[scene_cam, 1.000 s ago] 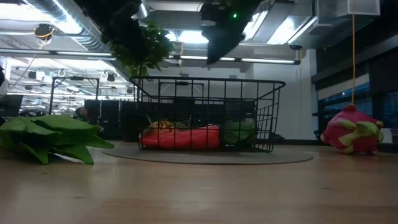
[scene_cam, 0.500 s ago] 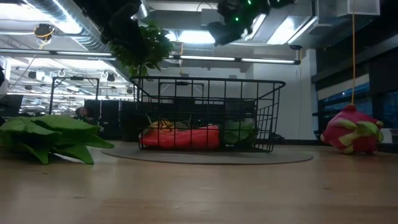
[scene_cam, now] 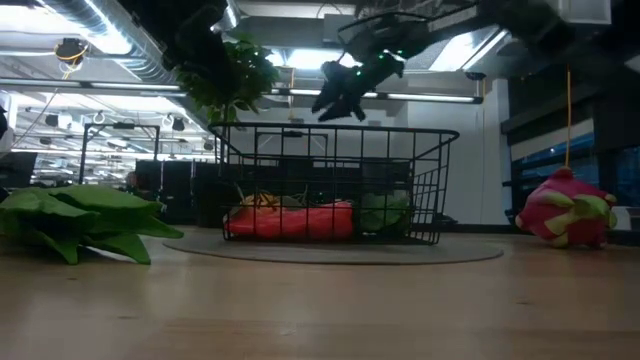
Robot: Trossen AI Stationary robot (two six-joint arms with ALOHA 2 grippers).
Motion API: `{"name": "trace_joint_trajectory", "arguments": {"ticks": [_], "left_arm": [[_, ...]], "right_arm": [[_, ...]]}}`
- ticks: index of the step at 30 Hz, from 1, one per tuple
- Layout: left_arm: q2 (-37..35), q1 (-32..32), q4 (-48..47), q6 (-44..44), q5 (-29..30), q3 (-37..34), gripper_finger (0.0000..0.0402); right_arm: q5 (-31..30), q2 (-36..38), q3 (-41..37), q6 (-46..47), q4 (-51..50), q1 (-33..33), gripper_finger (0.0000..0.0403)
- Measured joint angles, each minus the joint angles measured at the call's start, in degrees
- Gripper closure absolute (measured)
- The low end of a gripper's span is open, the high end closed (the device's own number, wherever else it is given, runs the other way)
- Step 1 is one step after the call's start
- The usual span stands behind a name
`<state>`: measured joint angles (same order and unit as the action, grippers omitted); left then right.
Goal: Build produce basket
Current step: Put the bell pepper into the black wire basket
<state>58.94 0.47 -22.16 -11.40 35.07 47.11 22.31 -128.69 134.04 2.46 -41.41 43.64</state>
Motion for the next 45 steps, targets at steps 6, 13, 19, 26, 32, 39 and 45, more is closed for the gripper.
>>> {"name": "trace_joint_trajectory", "arguments": {"ticks": [6, 13, 19, 26, 32, 39, 45], "left_arm": [[-0.02, 0.00, -1.85, 0.00, 0.24, 0.00, 0.0266], [-0.02, 0.03, -1.87, -0.03, 0.31, 0.00, 0.0266], [-0.02, 0.04, -1.83, -0.09, 0.31, 0.00, 0.0266], [-0.02, 0.04, -1.81, -0.22, 0.28, 0.00, 0.0266], [-0.02, 0.02, -1.82, -0.20, 0.26, 0.00, 0.0266], [-0.02, 0.01, -1.80, -0.20, 0.23, -0.01, 0.0266], [-0.02, 0.00, -1.81, -0.20, 0.20, 0.00, 0.0266]], "right_arm": [[3.24, -1.10, -7.75, -1.28, -3.30, 0.39, 0.0243], [3.20, -1.41, -15.15, -1.45, -1.50, 0.07, 0.0243], [2.85, -1.40, -20.97, -1.20, 2.83, -1.55, 0.0243], [6.61, -1.40, -24.43, -1.23, 4.02, -3.83, 0.0243], [6.20, -2.87, -26.41, -1.27, 4.81, -5.27, 0.0243], [8.43, -6.48, -25.19, -1.12, 5.36, -5.89, 0.0243], [8.34, -6.93, -25.10, -1.48, 4.64, -6.28, 0.0243]]}}
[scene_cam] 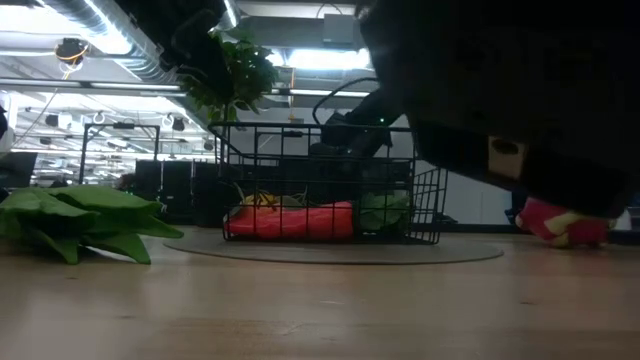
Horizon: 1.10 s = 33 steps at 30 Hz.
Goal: Build produce basket
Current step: Put the bell pepper into the black wire basket
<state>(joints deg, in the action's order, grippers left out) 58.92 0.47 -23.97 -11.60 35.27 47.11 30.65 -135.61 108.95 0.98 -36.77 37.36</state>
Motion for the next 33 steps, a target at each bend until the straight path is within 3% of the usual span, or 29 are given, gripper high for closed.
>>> {"name": "trace_joint_trajectory", "arguments": {"ticks": [7, 22, 26, 33], "left_arm": [[0.00, 0.02, 0.00, 0.00, 0.02, 0.00, 0.0266], [0.00, 0.02, -0.02, 0.00, 0.04, 0.00, 0.0266], [0.00, 0.02, -0.02, 0.00, 0.04, 0.00, 0.0266], [0.00, 0.02, -0.04, 0.00, 0.06, -0.01, 0.0266]], "right_arm": [[-4.61, 0.00, 0.02, -2.74, -3.81, -0.02, 0.0243], [-2.57, 0.00, 0.02, -2.93, -6.21, -0.46, 0.0245], [-3.44, 0.04, 0.02, -2.53, -7.46, -0.46, 0.0270], [-2.28, 0.11, 0.09, -2.59, -8.01, -0.46, 0.0357]]}}
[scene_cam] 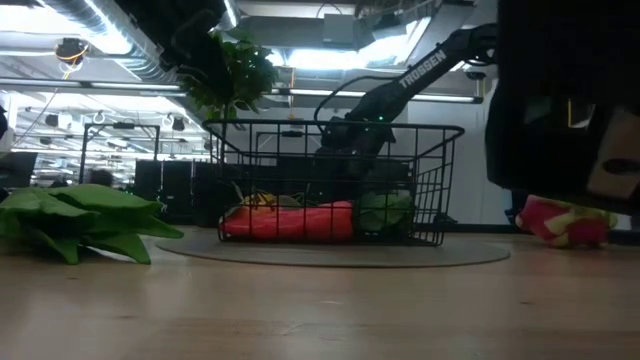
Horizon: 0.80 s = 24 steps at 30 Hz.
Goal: Build produce basket
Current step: Put the bell pepper into the black wire basket
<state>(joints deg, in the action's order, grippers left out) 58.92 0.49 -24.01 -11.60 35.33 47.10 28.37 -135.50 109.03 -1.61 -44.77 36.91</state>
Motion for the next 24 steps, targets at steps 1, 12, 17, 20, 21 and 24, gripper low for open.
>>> {"name": "trace_joint_trajectory", "arguments": {"ticks": [1, 12, 17, 20, 21, 24], "left_arm": [[0.00, 0.00, 0.00, 0.00, 0.00, -0.01, 0.0266], [0.00, 0.00, -1.11, -0.11, -0.02, -0.01, 0.0266], [0.00, 0.02, -1.07, -0.24, 0.01, -0.01, 0.0266], [0.00, 0.00, -1.07, -0.24, 0.00, -0.01, 0.0266], [0.00, 0.00, -1.07, -0.22, 0.00, -0.01, 0.0266], [0.00, 0.00, -1.07, -0.24, 0.00, -0.01, 0.0266]], "right_arm": [[0.31, 0.00, 0.00, -0.02, 0.00, 0.02, 0.0372], [-1.09, 0.46, 0.29, -0.12, 0.31, 0.13, 0.0401], [-3.41, 0.69, 5.13, -0.07, -1.49, 0.20, 0.0402], [-3.78, 0.70, 9.73, -0.15, -4.29, 0.22, 0.0402], [-4.27, 0.70, 11.59, -0.17, -5.27, 0.21, 0.0402], [-6.70, 0.70, 18.21, -0.28, -9.44, 0.17, 0.0403]]}}
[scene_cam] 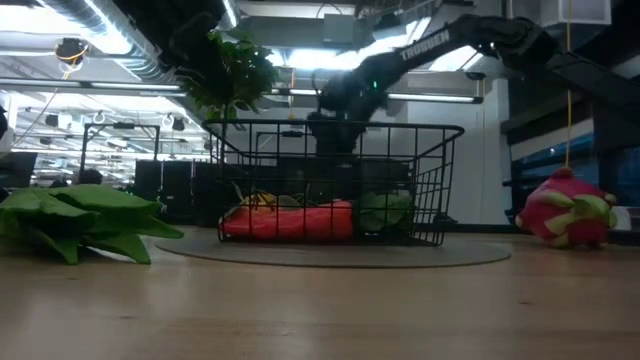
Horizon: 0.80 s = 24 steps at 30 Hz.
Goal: Build produce basket
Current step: Put the bell pepper into the black wire basket
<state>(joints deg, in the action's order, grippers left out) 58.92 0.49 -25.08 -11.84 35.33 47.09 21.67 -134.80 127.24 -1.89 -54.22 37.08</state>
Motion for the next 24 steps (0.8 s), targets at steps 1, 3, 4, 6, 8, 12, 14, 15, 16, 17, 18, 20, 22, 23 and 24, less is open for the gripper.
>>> {"name": "trace_joint_trajectory", "arguments": {"ticks": [1, 3, 4, 6, 8, 12, 14, 15, 16, 17, 18, 20, 22, 23, 24], "left_arm": [[0.00, 0.00, 0.00, 0.00, 0.00, 0.00, 0.0266], [0.00, 0.00, 0.00, 0.00, 0.00, 0.00, 0.0266], [0.02, 0.00, 0.00, 0.00, 0.00, 0.00, 0.0266], [0.01, 0.00, -0.01, 0.00, 0.00, 0.00, 0.0266], [0.00, 0.00, -0.06, 0.00, 0.00, 0.00, 0.0266], [0.01, 0.00, -0.12, 0.00, -0.02, 0.00, 0.0266], [0.02, 0.00, -0.20, 0.00, -0.02, 0.00, 0.0266], [0.02, 0.00, -0.23, 0.00, -0.02, 0.00, 0.0266], [0.01, 0.00, -0.24, 0.00, -0.01, 0.00, 0.0266], [0.02, 0.00, -0.22, 0.00, -0.02, 0.00, 0.0266], [0.02, 0.00, -0.26, 0.00, -0.02, 0.00, 0.0266], [0.02, 0.00, -0.24, 0.00, -0.02, 0.00, 0.0266], [0.02, 0.00, -0.24, 0.00, -0.02, 0.00, 0.0266], [0.02, 0.00, -0.25, -0.01, -0.02, 0.00, 0.0266], [0.02, 0.00, -0.24, -0.03, -0.02, 0.00, 0.0266]], "right_arm": [[-0.23, 0.00, 2.15, -0.04, -1.29, 0.00, 0.0403], [0.44, 0.02, 6.29, -0.19, -3.96, -0.22, 0.0403], [1.49, 0.09, 7.82, -0.53, -5.49, -0.45, 0.0403], [4.97, 2.28, 6.40, -1.61, -5.78, -1.14, 0.0403], [8.93, 3.98, 5.82, -3.40, -8.63, -2.42, 0.0403], [9.66, 5.57, 5.81, -7.20, -15.20, -5.47, 0.0403], [9.64, 5.64, 5.79, -7.88, -18.89, -7.32, 0.0403], [9.42, 5.64, 5.78, -8.75, -20.91, -8.35, 0.0403], [9.58, 5.64, 5.74, -9.71, -23.20, -9.50, 0.0403], [9.82, 5.59, 5.70, -11.15, -25.20, -10.86, 0.0403], [9.97, 5.43, 5.70, -12.67, -26.65, -12.27, 0.0402], [9.92, 5.21, 5.67, -14.89, -28.45, -14.79, 0.0397], [9.58, 5.16, 5.66, -14.95, -28.49, -16.88, 0.0392], [9.57, 5.16, 5.66, -15.05, -28.44, -17.79, 0.0390], [9.43, 5.16, 5.66, -15.35, -28.46, -18.63, 0.0388]]}}
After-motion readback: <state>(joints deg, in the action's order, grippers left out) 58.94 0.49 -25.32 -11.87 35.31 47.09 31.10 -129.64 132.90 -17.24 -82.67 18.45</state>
